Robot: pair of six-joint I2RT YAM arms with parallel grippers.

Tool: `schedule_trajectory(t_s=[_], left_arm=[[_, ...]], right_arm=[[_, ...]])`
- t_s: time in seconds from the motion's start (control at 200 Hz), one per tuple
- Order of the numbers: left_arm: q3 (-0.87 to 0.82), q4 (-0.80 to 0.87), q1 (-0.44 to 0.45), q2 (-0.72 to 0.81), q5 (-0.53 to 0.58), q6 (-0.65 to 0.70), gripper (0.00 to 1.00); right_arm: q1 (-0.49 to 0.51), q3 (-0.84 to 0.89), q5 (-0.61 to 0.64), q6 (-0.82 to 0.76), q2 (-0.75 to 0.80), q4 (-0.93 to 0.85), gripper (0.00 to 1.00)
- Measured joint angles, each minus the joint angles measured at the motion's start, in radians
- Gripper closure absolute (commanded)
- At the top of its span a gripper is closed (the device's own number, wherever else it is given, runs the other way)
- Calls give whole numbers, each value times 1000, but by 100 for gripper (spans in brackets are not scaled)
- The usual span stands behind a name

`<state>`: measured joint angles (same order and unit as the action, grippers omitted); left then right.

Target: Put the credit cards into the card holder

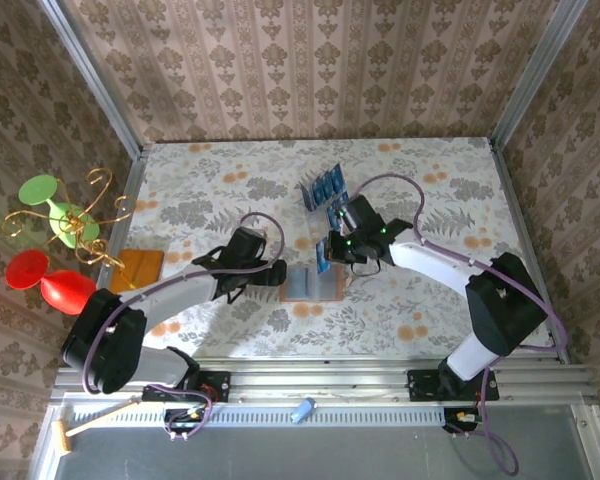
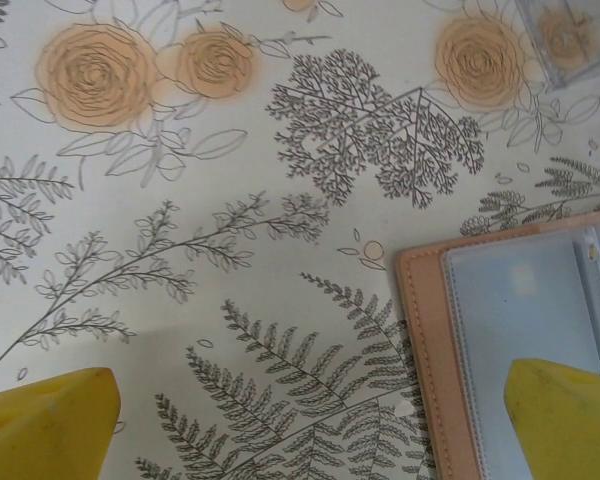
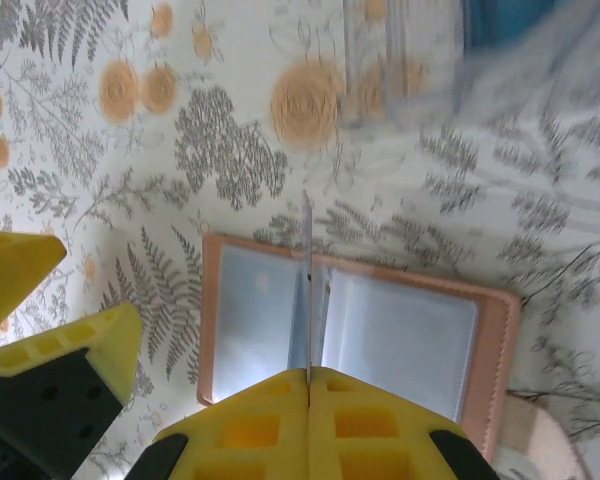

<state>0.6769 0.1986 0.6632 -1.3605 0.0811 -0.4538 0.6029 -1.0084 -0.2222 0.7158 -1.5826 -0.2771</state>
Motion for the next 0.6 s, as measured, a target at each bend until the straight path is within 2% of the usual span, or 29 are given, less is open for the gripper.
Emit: schedule_trajectory(t_s=[0.26,0.6], left_arm=[[38,0,72,-63,67,18,0],[75,0,97,-146,103,43,0]], right_arm=[[25,178,-28,89,37,201,100],[26,238,-40,127,38,311,100]])
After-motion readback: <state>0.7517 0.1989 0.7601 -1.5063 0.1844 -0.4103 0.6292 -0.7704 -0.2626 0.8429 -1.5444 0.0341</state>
